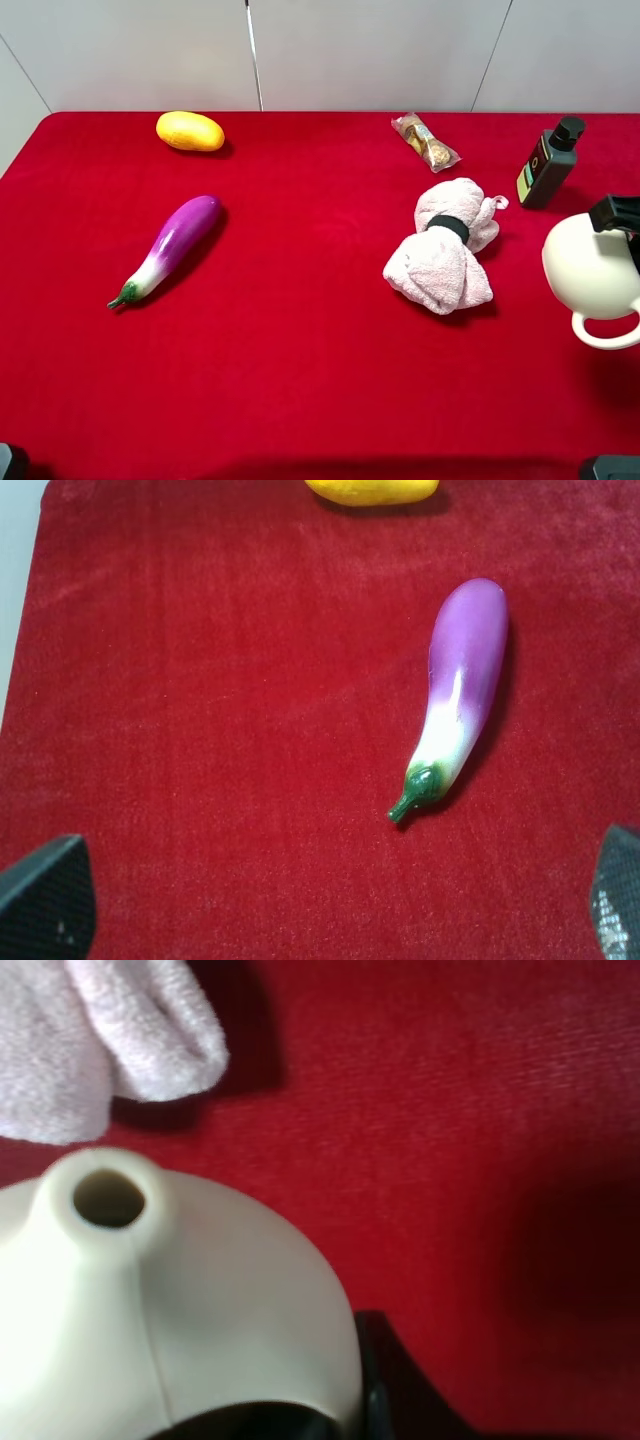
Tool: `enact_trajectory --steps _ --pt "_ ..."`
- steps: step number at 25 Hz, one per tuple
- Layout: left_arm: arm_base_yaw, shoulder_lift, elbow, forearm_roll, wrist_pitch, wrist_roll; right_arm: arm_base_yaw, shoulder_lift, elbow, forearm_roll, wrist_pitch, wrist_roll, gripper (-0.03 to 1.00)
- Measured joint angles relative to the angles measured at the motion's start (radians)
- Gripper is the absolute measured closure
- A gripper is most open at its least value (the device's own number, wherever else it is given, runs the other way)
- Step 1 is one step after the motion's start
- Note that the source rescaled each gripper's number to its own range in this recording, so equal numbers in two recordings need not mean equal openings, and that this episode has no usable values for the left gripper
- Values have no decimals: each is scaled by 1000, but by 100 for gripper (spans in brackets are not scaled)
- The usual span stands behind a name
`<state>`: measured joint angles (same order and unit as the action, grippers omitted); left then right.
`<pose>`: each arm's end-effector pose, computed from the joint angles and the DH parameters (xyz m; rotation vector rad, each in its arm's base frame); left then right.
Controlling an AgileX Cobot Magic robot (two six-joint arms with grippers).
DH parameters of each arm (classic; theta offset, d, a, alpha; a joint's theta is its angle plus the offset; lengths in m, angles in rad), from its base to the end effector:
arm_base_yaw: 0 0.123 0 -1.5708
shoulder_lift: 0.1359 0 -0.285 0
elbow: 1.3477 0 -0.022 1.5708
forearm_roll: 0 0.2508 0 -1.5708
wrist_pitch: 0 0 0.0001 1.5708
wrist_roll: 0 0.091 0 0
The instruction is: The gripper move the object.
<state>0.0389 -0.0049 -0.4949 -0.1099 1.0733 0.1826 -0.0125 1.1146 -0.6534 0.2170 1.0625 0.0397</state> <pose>-0.0054 -0.0090 0.2752 0.1532 2.0464 0.0058 0.1647 0.0151 0.2339 0.2176 2.9881 0.2981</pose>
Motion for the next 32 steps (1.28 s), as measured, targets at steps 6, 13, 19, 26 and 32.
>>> enact_trajectory --steps 6,13,19,26,32 --pt "0 0 0 0 0 0 0 0 0 52 4 0 97" --pt "0 0 0 0 0 0 0 0 0 83 4 -3 97" --pt "0 0 0 0 0 0 84 5 -89 70 8 61 97" --pt "0 0 0 0 0 0 296 137 -233 -26 8 196 97" --pt "0 0 0 0 0 0 428 281 -372 -48 -5 230 97"
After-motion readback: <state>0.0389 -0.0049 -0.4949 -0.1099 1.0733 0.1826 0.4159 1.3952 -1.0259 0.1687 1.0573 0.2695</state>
